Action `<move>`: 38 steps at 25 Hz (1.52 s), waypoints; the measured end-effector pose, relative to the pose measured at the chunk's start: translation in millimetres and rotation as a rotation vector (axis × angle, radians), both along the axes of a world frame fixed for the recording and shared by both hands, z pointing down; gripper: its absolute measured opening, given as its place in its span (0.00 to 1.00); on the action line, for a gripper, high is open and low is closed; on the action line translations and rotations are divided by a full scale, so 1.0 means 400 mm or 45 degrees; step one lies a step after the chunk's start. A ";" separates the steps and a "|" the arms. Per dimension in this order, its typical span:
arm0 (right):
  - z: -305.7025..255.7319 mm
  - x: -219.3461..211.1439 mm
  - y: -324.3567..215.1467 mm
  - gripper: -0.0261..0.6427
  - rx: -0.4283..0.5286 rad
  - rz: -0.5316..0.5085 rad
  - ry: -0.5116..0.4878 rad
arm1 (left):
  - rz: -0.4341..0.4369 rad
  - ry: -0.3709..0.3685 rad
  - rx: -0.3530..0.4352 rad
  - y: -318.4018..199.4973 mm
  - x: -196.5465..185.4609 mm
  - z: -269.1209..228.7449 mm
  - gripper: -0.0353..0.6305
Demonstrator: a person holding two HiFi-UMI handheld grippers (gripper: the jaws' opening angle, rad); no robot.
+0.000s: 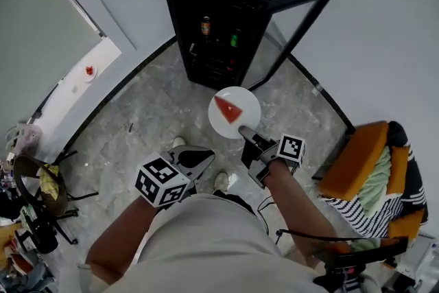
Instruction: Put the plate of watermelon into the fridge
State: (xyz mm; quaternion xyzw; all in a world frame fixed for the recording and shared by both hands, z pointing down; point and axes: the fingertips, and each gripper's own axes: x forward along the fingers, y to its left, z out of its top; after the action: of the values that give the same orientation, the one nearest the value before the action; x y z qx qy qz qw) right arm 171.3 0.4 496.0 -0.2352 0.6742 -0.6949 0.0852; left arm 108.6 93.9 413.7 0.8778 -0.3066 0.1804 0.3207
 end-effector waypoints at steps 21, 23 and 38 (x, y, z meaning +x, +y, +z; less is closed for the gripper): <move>0.176 -0.398 -0.470 0.08 -0.118 0.414 0.012 | 0.297 -0.007 -0.023 -0.353 -0.433 0.042 0.07; 0.202 -0.415 -0.518 0.08 -0.128 0.437 0.020 | 0.293 0.007 -0.035 -0.381 -0.443 0.048 0.07; 0.335 -0.486 -0.887 0.08 -0.165 0.523 0.039 | 0.286 -0.013 -0.089 -0.622 -0.440 0.089 0.07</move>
State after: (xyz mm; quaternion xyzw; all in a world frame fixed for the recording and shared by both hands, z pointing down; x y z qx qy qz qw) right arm -23.0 -354.6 629.9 -0.3831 0.5671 -0.7013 0.1996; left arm -67.6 -154.7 449.2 0.8940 -0.2014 0.2303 0.3273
